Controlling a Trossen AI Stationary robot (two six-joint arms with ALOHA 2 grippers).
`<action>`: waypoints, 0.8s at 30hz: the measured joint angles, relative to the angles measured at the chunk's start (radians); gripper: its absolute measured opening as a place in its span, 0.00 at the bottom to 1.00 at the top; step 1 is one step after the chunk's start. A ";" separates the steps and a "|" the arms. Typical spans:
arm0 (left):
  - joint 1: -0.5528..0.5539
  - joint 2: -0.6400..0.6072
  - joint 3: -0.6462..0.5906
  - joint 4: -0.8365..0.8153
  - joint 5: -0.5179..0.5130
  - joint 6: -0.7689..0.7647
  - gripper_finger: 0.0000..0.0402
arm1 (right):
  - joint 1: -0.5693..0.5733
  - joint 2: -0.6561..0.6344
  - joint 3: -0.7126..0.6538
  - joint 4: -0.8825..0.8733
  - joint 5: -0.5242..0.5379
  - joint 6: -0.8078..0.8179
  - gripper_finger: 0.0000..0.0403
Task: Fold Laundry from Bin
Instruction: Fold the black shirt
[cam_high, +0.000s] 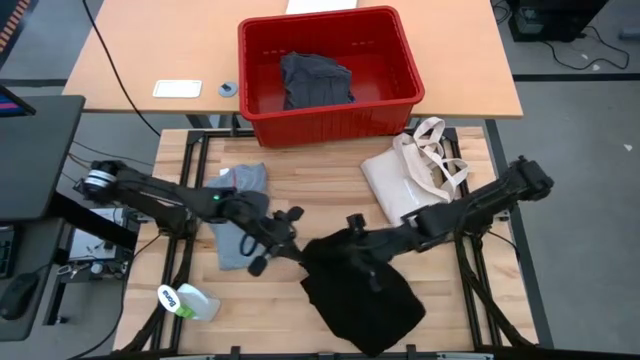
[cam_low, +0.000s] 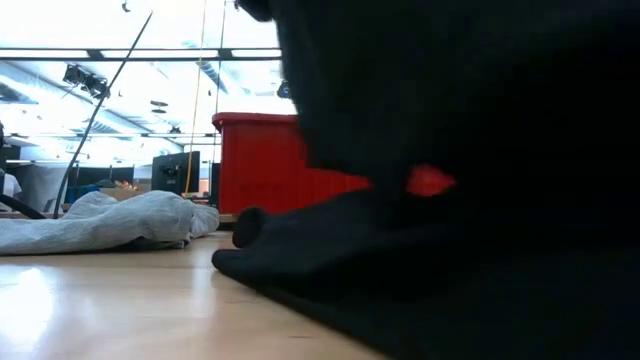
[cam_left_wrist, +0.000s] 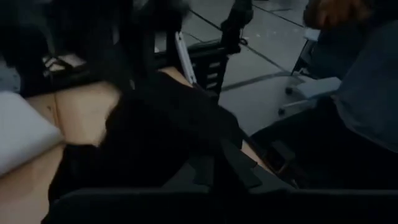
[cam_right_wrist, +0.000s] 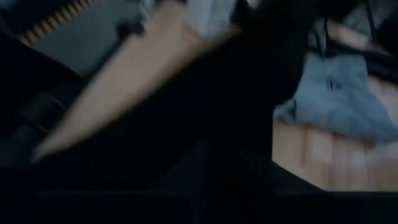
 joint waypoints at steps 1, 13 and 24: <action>-0.006 -0.020 0.000 -0.022 -0.005 0.000 0.02 | 0.000 0.035 0.000 0.014 0.009 -0.001 0.26; -0.145 -0.017 -0.002 -0.563 0.014 -0.212 0.05 | -0.053 0.221 0.063 -0.024 -0.014 0.012 0.47; -0.277 -0.013 0.000 -0.758 0.008 -0.487 0.05 | -0.203 0.217 0.063 -0.165 -0.144 -0.048 0.47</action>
